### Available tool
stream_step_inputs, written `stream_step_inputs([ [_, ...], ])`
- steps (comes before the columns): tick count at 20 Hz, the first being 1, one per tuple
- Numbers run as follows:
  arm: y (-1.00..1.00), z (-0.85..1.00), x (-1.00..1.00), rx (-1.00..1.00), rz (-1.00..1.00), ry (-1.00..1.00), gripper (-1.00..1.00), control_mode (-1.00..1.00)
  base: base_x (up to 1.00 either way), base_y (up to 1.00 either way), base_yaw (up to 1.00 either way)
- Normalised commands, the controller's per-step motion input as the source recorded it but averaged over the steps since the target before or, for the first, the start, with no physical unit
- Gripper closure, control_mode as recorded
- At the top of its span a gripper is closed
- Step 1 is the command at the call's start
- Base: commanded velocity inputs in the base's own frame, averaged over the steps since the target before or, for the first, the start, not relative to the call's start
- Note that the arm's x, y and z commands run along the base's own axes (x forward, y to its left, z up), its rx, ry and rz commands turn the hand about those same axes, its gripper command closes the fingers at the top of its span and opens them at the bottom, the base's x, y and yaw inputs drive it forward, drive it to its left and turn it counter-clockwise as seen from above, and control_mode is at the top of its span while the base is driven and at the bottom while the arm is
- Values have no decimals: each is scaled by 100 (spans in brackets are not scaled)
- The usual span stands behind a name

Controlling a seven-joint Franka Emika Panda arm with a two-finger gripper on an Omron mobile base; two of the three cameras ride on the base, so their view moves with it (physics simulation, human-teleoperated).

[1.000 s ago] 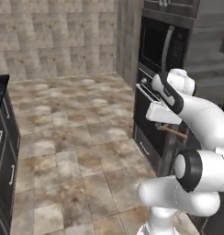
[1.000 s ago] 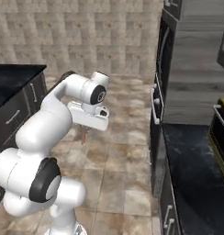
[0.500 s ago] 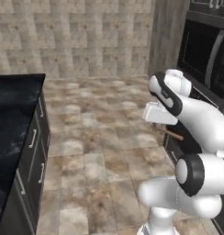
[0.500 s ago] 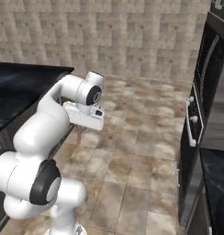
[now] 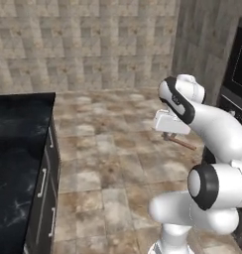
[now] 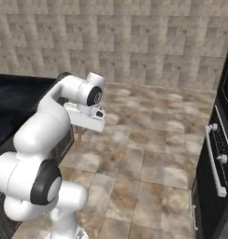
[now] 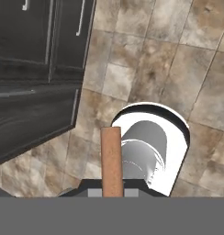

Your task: Take a straw from the drawer in front and place it inside the glass cup on the dining counter.

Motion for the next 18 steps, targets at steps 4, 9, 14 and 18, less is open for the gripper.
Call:
stream_step_inputs([
  [4, 0, 0, 0, 0, 0, 0, 100, 100, 100, 11, 0],
  [9, 0, 0, 0, 0, 0, 0, 100, 100, 100, 0, 0],
  [14, 0, 0, 0, 0, 0, 0, 100, 100, 100, 0, 0],
  [18, 0, 0, 0, 0, 0, 0, 100, 100, 100, 0, 0],
])
